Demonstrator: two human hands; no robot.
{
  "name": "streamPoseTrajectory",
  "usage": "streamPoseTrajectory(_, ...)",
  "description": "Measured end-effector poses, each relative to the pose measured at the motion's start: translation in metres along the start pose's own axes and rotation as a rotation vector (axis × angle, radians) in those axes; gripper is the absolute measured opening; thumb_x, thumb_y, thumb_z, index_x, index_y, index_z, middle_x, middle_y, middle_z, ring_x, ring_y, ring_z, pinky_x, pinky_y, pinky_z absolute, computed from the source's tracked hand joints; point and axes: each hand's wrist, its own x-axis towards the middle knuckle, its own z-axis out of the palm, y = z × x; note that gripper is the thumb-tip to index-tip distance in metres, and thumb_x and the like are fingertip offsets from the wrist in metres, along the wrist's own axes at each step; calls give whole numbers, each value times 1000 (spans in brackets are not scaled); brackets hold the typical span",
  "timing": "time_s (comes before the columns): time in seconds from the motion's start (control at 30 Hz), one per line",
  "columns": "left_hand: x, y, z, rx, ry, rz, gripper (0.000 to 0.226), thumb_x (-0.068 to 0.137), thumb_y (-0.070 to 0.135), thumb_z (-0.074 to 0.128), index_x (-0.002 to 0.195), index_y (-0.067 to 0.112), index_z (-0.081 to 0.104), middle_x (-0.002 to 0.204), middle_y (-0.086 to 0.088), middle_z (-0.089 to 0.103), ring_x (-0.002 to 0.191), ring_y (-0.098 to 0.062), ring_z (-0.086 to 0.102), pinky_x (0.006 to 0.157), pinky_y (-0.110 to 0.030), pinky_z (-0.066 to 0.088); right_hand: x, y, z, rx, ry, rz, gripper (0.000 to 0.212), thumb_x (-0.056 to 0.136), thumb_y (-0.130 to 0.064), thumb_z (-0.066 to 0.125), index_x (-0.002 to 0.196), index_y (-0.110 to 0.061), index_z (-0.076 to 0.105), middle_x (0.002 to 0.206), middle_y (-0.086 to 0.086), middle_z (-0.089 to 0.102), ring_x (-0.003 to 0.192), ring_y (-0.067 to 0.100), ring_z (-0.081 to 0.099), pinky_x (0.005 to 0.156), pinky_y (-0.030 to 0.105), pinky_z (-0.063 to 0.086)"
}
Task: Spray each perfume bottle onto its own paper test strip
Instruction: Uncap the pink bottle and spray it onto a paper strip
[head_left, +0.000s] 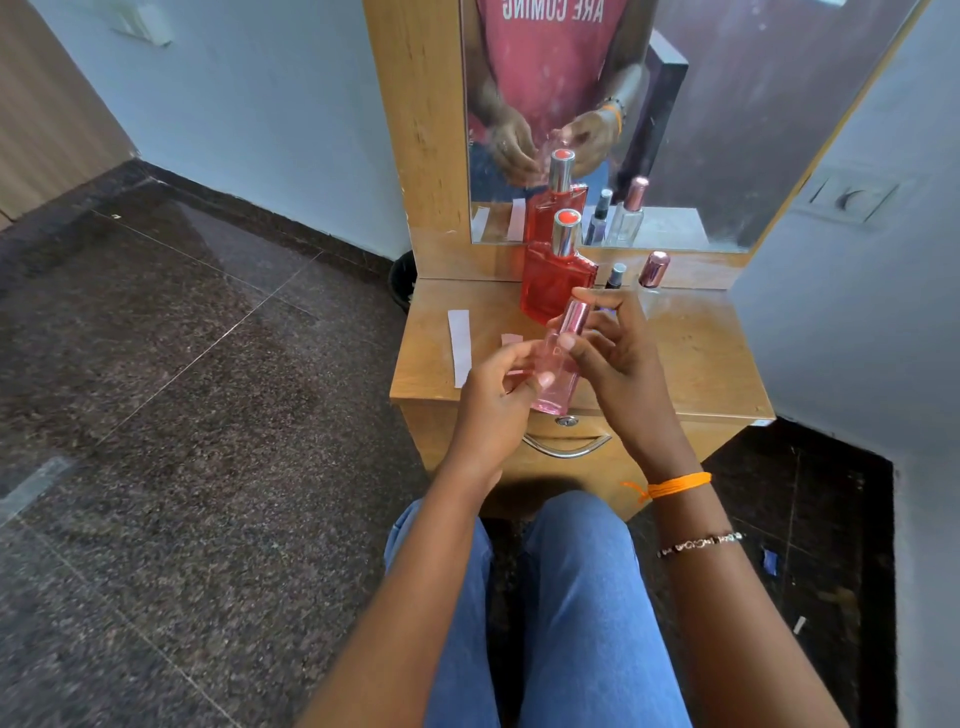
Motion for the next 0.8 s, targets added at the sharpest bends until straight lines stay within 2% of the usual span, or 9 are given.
streamPoseTrajectory(0.1,-1,-1,3,-23,5,-19,31,87,9,60,108,31,66,107,3,69,104,-12,62,94,-38,50,-5,0,-4,-43,-75,43,52,86,3,62,116,-35,45,108,15,63,101,25,65,87,39,54)
streamPoseTrajectory(0.17,-1,-2,5,-6,11,2,32,87,10,61,104,37,65,104,7,69,101,-8,62,92,-35,51,-9,1,-5,-32,-48,47,51,85,4,63,114,-34,45,107,19,64,97,22,68,82,33,56)
streamPoseTrajectory(0.27,-1,-4,6,31,-10,55,32,85,11,62,108,34,64,101,14,69,96,-1,62,87,-28,51,-10,0,-9,-69,-10,17,49,84,3,65,109,-36,46,102,17,66,89,15,70,76,25,56)
streamPoseTrajectory(0.37,0,-2,4,97,-61,52,29,88,14,60,112,29,64,105,11,68,100,-4,62,87,-26,51,-9,-1,-11,-89,-19,13,50,84,3,65,110,-36,47,100,10,66,88,13,69,76,27,56)
streamPoseTrajectory(0.47,6,5,3,300,58,92,26,95,19,50,117,22,61,113,5,65,102,-5,59,79,-6,42,-10,3,-12,-107,64,17,45,84,4,64,114,-25,46,97,-2,65,85,7,67,77,30,57)
streamPoseTrajectory(0.53,14,9,-2,559,226,131,23,94,18,51,116,16,61,115,-1,62,105,-14,55,81,-14,40,-12,6,-13,-130,108,18,45,84,4,64,117,-20,46,99,-7,65,87,5,66,81,32,56)
streamPoseTrajectory(0.63,27,8,-10,927,358,37,23,88,28,62,104,11,63,118,-7,52,113,-28,45,91,-39,34,-16,7,-12,-149,117,14,51,83,4,64,111,-35,47,90,-17,66,83,8,67,76,22,54)
streamPoseTrajectory(0.7,33,7,-9,1050,373,-25,30,84,37,64,102,12,66,120,-6,49,114,-28,42,94,-40,30,-18,7,-10,-153,114,2,53,83,4,65,110,-38,46,86,-17,66,82,12,67,76,19,52)
streamPoseTrajectory(0.8,39,6,0,1130,347,-64,36,81,44,66,102,13,66,123,-6,48,116,-28,41,93,-39,28,-19,8,-8,-128,109,-3,53,83,4,64,110,-37,46,90,-10,66,86,17,68,80,26,54)
